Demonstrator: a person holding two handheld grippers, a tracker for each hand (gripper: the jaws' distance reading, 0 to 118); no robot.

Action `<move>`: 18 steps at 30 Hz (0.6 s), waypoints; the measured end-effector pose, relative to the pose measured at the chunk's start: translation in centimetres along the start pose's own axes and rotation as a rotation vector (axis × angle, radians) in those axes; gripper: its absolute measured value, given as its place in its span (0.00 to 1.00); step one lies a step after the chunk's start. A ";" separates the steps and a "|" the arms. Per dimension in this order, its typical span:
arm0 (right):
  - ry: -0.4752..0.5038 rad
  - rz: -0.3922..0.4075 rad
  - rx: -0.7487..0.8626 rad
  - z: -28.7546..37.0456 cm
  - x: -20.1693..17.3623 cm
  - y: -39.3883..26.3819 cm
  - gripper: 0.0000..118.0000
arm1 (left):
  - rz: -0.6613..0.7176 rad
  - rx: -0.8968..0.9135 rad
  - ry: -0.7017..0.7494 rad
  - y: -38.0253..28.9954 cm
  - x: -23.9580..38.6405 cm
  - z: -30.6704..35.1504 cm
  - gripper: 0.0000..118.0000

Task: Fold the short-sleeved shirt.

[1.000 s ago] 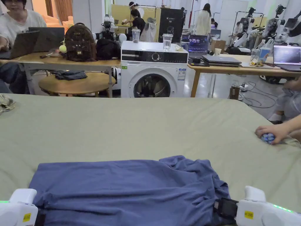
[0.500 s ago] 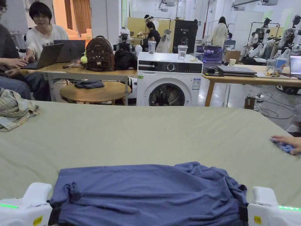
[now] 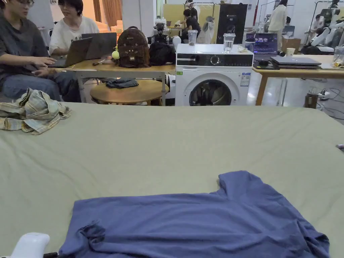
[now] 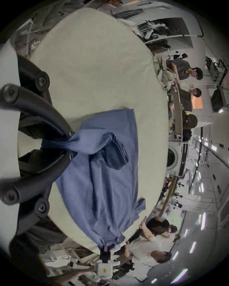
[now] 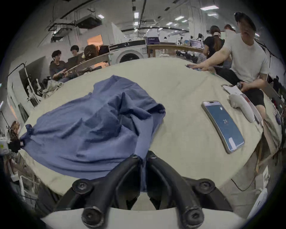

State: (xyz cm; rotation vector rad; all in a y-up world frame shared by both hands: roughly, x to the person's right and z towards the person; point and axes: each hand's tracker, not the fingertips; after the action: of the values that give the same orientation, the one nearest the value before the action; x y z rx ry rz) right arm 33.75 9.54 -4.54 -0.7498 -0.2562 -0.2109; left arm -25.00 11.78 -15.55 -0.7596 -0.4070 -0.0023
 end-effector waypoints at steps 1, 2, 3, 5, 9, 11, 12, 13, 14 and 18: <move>-0.011 0.017 -0.001 -0.1 0.0 -0.1 0.37 | -0.001 0.025 0.017 -0.2 0.1 0.3 0.34; -0.022 0.030 0.033 0.2 0.1 -0.2 0.43 | 0.011 0.056 0.054 -0.2 0.3 0.7 0.46; -0.007 0.026 0.065 0.6 0.2 -0.2 0.44 | 0.022 0.081 0.064 0.0 0.3 1.1 0.52; 0.060 -0.014 0.119 1.9 0.3 0.6 0.44 | 0.044 0.157 0.061 1.0 0.6 2.3 0.52; 0.106 0.023 0.231 3.8 -2.6 3.2 0.44 | 0.042 0.330 0.073 4.2 2.5 4.3 0.52; 0.141 0.065 0.261 4.0 -4.5 4.6 0.44 | 0.012 0.407 0.106 5.6 3.9 5.0 0.52; 0.158 0.081 0.276 4.0 -5.6 5.2 0.44 | -0.027 0.429 0.128 6.4 4.5 5.0 0.52; 0.168 0.090 0.288 3.8 -6.5 5.7 0.44 | -0.071 0.433 0.156 7.0 5.1 4.9 0.52; 0.168 0.093 0.297 3.6 -7.3 6.2 0.44 | -0.113 0.438 0.199 7.4 5.7 4.7 0.52; 0.211 0.100 0.291 2.6 -9.5 7.3 0.25 | -0.148 0.429 0.196 7.7 6.9 4.4 0.30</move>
State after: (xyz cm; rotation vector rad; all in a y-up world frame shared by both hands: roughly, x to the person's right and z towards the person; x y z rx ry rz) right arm 26.36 17.51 -10.28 -0.4464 -0.0464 -0.1525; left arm -19.09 21.31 -15.36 -0.3012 -0.2621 -0.1236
